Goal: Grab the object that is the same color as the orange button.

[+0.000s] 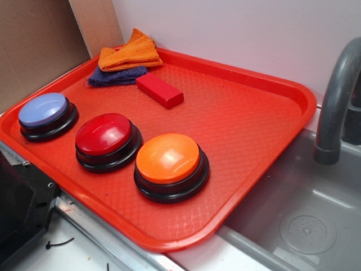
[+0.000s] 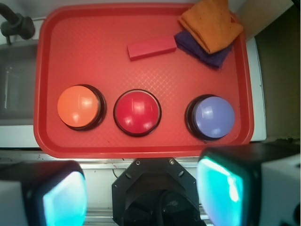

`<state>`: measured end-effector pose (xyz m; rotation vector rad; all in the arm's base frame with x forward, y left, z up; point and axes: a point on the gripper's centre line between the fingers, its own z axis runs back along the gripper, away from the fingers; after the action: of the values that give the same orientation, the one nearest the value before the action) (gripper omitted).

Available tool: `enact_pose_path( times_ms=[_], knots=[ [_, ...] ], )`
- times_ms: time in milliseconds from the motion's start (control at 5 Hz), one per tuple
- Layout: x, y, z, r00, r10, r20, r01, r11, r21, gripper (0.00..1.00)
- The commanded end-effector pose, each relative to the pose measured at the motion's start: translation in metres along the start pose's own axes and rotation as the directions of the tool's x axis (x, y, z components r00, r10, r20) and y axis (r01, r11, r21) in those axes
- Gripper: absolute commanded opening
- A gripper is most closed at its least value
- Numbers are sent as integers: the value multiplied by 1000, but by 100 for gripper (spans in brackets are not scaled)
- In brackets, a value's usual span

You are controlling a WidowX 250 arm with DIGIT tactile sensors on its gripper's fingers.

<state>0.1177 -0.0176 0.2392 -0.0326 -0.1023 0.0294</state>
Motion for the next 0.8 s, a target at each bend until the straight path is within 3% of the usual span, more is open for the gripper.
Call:
enact_pose_path(
  times_ms=[0,200,400,600],
  knots=[
    [46,30,-28,988,100,118,-109,991,79,100],
    [72,50,-57,977,131,168,-145,987,72,100],
    [103,81,-84,946,177,273,-206,975,79,100],
    [133,122,-113,929,220,299,-245,969,46,100]
  ],
)
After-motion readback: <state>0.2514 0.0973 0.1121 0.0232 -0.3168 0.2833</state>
